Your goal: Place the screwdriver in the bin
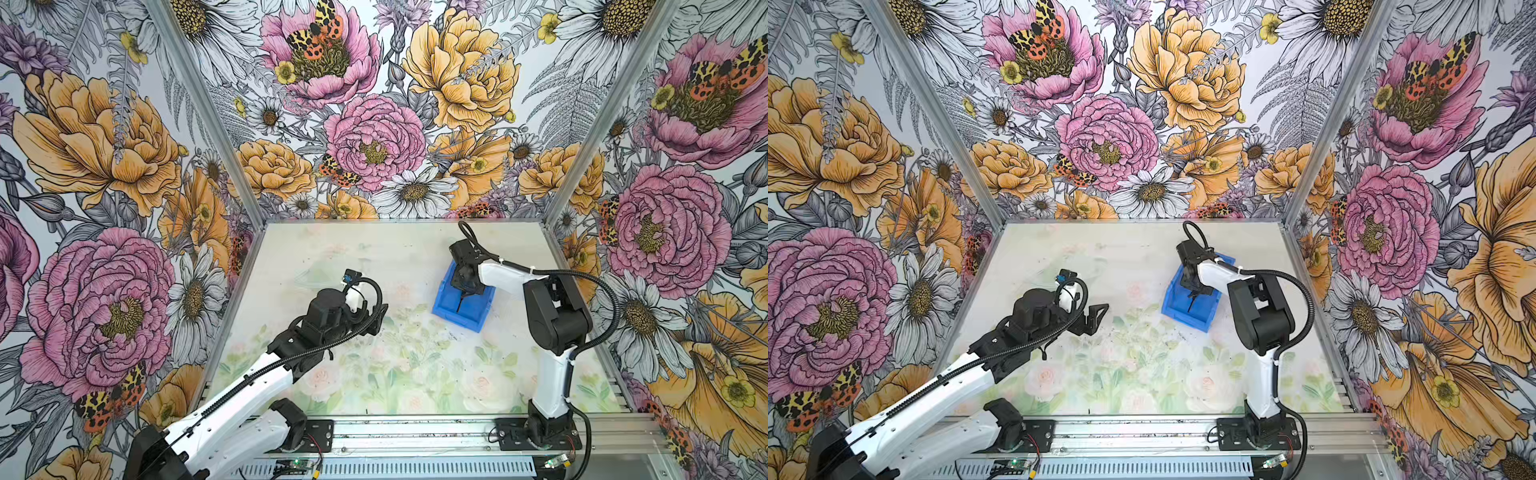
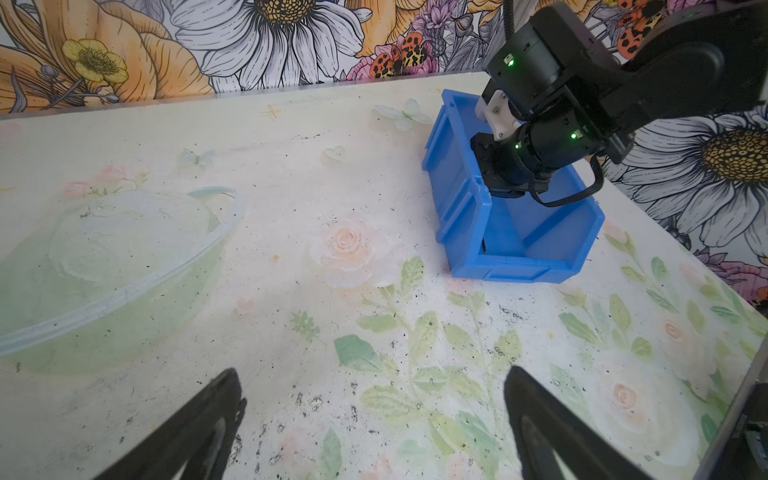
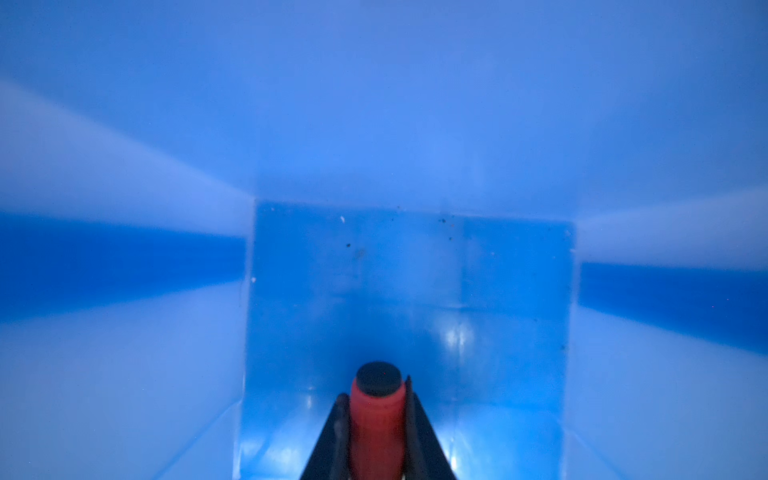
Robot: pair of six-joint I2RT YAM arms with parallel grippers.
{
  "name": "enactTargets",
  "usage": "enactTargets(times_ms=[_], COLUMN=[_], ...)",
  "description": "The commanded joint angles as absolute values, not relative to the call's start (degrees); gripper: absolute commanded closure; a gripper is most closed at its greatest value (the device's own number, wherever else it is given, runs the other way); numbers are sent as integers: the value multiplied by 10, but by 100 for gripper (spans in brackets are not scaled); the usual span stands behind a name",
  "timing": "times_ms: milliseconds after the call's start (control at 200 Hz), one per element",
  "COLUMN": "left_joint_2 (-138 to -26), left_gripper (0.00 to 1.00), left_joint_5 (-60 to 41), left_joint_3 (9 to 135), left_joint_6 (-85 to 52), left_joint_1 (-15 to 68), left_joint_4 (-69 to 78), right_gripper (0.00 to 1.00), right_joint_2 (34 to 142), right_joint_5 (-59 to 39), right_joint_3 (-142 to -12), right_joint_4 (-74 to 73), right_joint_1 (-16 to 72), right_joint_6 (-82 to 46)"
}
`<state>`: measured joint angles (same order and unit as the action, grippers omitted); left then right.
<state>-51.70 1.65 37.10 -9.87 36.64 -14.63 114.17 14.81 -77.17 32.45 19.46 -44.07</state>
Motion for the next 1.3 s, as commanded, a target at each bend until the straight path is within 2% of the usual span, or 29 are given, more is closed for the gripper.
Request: enactTargets(times_ms=[0,125,601,806,931,1041,1106,1296], left_joint_2=[-505,-502,-463,-445,-445,-444,-438,-425], left_gripper=[1,1,1,1,1,2,1,1], left_joint_5=[16,17,51,115,149,176,195,251], left_joint_3=[377,379,376,366,361,357,354,339], left_joint_6=[-93,-96,-87,-87,-93,-102,-108,-125], left_joint_1=[371,371,373,373,373,373,373,369], left_joint_4=[-152,-153,-190,-204,-205,-208,-211,-205], right_gripper=[69,61,46,36,22,15,1,0], right_joint_2=[1149,1138,1003,894,821,755,712,582], right_joint_5=[162,165,190,207,213,244,258,315], right_joint_3=[-765,-768,-745,-698,-655,-621,-602,-527], right_joint_4=[315,315,317,324,326,326,326,325], right_joint_1=[194,195,215,237,247,265,273,277], right_joint_6=[-437,-432,-411,-389,-380,-351,-326,-294])
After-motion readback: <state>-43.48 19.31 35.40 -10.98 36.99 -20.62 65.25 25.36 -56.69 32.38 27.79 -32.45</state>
